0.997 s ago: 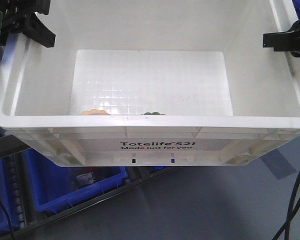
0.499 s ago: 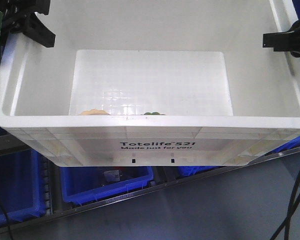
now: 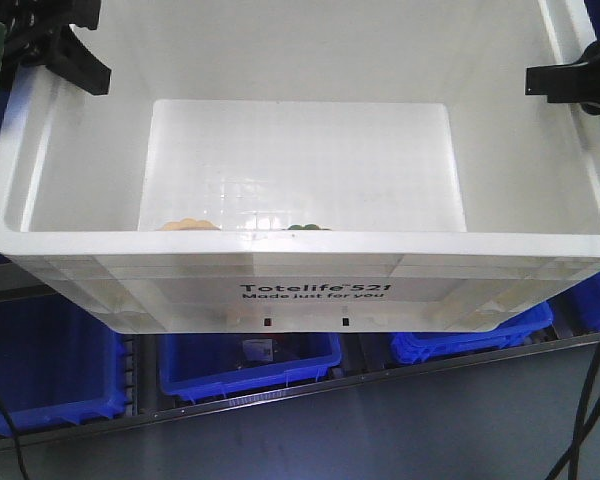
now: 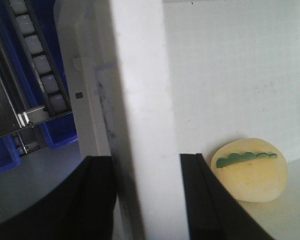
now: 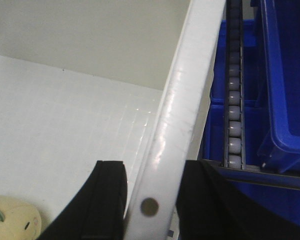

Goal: Place moving items into box and shelve
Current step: 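Hold the crate steady with both grippers above the blue-bin shelf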

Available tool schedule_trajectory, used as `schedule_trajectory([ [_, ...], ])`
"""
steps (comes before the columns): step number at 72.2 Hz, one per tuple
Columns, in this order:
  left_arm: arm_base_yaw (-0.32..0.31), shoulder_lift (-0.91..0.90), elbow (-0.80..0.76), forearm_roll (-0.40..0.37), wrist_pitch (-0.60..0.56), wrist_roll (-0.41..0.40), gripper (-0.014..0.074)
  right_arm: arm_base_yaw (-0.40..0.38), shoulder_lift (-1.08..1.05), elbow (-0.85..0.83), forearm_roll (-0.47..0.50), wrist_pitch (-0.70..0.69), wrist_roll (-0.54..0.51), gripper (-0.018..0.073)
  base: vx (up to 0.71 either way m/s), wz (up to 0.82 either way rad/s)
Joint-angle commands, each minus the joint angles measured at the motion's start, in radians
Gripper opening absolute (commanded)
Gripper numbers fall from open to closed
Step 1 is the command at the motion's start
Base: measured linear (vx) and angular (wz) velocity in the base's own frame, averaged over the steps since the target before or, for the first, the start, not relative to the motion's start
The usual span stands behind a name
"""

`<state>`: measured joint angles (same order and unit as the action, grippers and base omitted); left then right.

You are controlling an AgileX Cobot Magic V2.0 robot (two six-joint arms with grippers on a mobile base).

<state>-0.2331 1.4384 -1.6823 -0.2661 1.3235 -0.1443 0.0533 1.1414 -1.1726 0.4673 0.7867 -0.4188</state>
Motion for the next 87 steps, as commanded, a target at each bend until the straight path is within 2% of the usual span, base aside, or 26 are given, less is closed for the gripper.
schedule_trajectory([
  [1,-0.009,-0.049,-0.048,-0.105,-0.073,0.013,0.0001,0.006,-0.03,-0.044,0.088,-0.085,-0.041,-0.0008,0.01,0.19],
  [87,-0.009,-0.049,-0.048,-0.103,-0.073,0.013,0.0001,0.006,-0.03,-0.044,0.088,-0.082,-0.041,-0.0008,0.01,0.09],
])
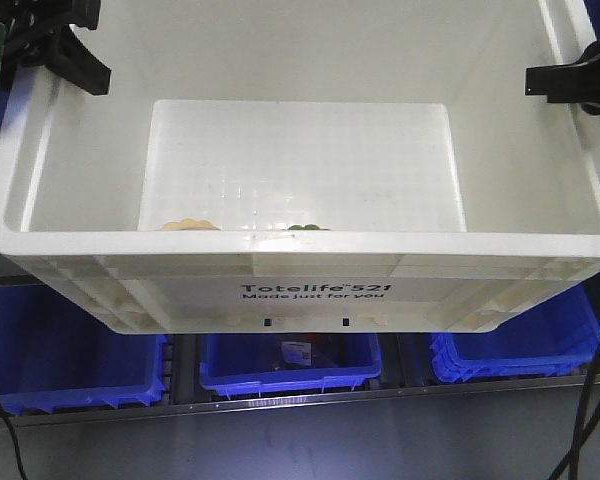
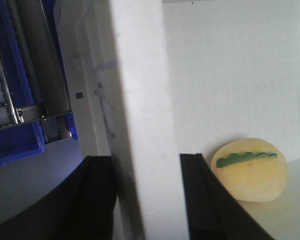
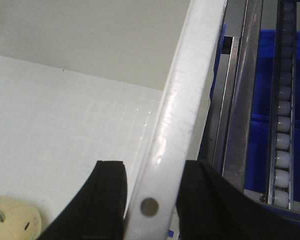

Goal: Place moving items into box and shelve
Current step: 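Hold the crate steady with both grippers above the blue-bin shelf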

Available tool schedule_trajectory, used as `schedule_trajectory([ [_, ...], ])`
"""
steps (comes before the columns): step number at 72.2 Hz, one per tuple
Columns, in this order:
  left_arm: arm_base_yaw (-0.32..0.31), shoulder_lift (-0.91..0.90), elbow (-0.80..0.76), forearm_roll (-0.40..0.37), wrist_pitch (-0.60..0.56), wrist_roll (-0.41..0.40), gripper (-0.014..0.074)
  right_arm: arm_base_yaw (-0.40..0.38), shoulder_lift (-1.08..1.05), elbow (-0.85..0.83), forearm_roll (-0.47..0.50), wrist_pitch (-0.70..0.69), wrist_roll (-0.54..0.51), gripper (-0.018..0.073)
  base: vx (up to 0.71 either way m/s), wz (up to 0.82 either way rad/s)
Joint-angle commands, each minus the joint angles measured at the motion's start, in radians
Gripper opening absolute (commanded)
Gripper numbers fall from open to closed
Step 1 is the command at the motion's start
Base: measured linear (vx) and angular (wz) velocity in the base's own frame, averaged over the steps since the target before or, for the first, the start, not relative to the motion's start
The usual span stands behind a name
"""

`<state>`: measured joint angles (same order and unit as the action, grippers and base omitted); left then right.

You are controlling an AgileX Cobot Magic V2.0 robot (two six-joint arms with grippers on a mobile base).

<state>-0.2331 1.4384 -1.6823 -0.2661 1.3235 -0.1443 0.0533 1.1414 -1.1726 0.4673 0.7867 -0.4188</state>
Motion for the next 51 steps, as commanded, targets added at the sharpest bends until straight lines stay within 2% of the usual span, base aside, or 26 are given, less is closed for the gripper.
schedule_trajectory([
  [1,-0.009,-0.049,-0.048,-0.103,-0.073,0.013,0.0001,0.006,-0.03,-0.044,0.088,-0.082,-0.041,-0.0008,0.01,0.01],
  [51,-0.009,-0.049,-0.048,-0.112,-0.073,0.013,0.0003,0.006,-0.03,-0.044,0.089,-0.082,-0.041,-0.0008,0.03,0.02],
])
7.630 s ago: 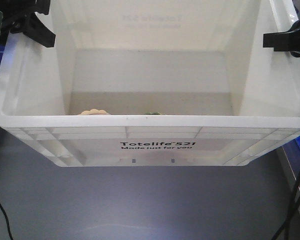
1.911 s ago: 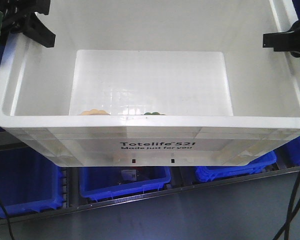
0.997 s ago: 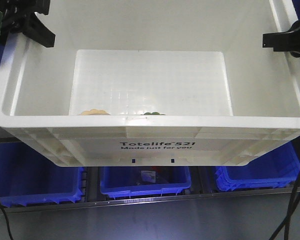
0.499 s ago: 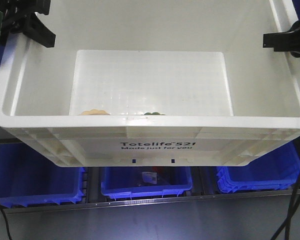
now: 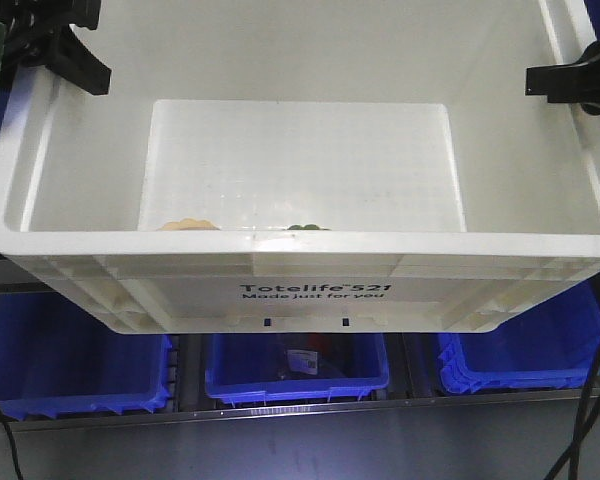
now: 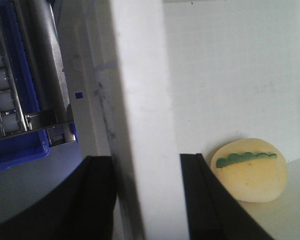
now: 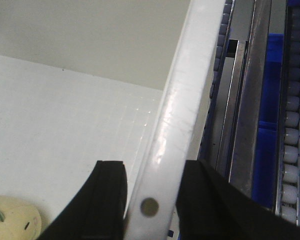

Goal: Place moving items into box and shelve
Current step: 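Hold the crate steady with both grippers above the blue-bin shelf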

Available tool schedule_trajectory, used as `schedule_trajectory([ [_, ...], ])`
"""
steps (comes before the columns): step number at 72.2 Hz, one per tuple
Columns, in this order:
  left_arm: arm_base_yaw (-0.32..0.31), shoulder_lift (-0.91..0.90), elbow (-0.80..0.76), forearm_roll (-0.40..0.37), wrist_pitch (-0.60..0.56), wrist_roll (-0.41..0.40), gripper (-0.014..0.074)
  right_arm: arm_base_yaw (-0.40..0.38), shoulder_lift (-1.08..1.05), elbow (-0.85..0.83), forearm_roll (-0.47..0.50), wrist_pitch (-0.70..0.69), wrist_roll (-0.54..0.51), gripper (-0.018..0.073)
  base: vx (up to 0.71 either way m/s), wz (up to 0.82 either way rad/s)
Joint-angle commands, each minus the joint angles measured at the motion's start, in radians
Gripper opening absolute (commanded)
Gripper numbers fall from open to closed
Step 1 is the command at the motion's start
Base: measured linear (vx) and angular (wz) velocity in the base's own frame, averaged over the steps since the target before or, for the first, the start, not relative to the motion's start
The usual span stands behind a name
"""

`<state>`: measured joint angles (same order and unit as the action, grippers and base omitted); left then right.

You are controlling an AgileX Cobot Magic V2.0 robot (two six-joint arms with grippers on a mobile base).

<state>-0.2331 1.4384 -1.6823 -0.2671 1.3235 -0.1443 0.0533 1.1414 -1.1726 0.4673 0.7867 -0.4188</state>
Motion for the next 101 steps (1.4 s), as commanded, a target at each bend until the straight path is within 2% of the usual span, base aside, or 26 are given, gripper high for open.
schedule_trajectory([
  [1,-0.009,-0.049,-0.048,-0.111,-0.073,0.013,0.0003,0.006,-0.03,-0.044,0.089,-0.082,-0.041,-0.0008,0.04,0.0],
  [101,-0.009,-0.049,-0.048,-0.111,-0.073,0.013,0.0003,0.006,-0.03,-0.044,0.089,-0.08,-0.041,-0.0008,0.03,0.01],
])
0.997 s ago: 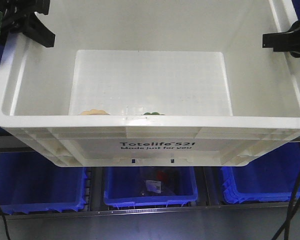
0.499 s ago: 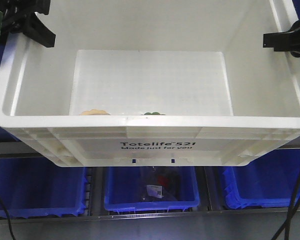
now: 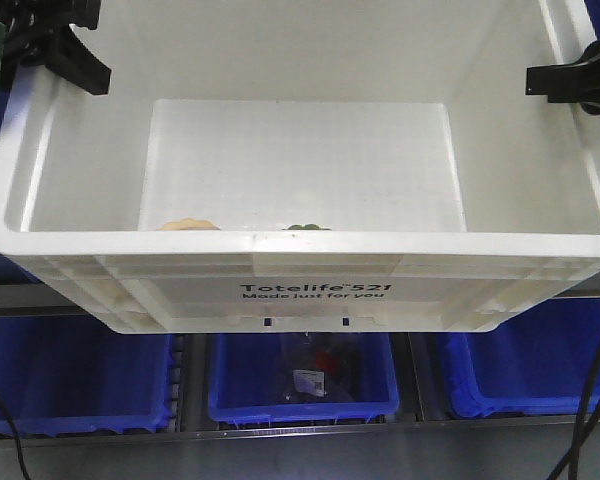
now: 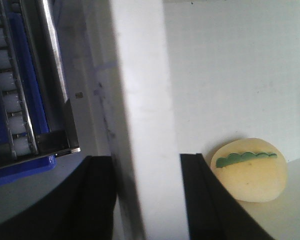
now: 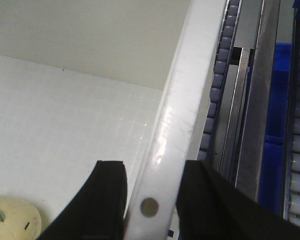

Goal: Place moving items into box and shelve
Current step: 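Hold the crate steady with both grippers above the blue-bin shelf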

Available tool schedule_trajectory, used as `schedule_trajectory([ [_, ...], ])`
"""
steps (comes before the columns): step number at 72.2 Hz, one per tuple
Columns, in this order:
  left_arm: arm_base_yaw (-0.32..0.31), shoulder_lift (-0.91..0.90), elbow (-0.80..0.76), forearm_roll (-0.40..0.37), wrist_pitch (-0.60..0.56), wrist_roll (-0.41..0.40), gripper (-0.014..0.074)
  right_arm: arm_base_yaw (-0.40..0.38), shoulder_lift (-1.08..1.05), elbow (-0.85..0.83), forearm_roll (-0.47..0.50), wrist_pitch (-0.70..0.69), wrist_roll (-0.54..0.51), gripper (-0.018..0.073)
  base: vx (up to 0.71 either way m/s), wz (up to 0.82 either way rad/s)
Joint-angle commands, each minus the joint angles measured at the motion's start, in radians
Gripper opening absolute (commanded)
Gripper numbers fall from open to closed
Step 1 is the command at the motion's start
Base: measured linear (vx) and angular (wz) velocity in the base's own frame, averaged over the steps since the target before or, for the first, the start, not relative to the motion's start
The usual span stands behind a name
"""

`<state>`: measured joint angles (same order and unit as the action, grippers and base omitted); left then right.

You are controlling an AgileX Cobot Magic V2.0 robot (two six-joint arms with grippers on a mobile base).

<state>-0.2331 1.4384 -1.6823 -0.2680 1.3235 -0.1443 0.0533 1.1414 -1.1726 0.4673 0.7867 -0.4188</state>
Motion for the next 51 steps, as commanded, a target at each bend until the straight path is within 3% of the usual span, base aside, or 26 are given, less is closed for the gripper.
schedule_trajectory([
  [1,-0.009,-0.049,-0.048,-0.11,-0.073,0.013,0.0003,0.006,-0.03,-0.044,0.089,-0.08,-0.041,-0.0008,0.0,0.0],
  [51,-0.009,-0.049,-0.048,-0.107,-0.112,0.013,0.0003,0.006,-0.03,-0.044,0.089,-0.081,-0.041,-0.0008,0.0,0.0],
])
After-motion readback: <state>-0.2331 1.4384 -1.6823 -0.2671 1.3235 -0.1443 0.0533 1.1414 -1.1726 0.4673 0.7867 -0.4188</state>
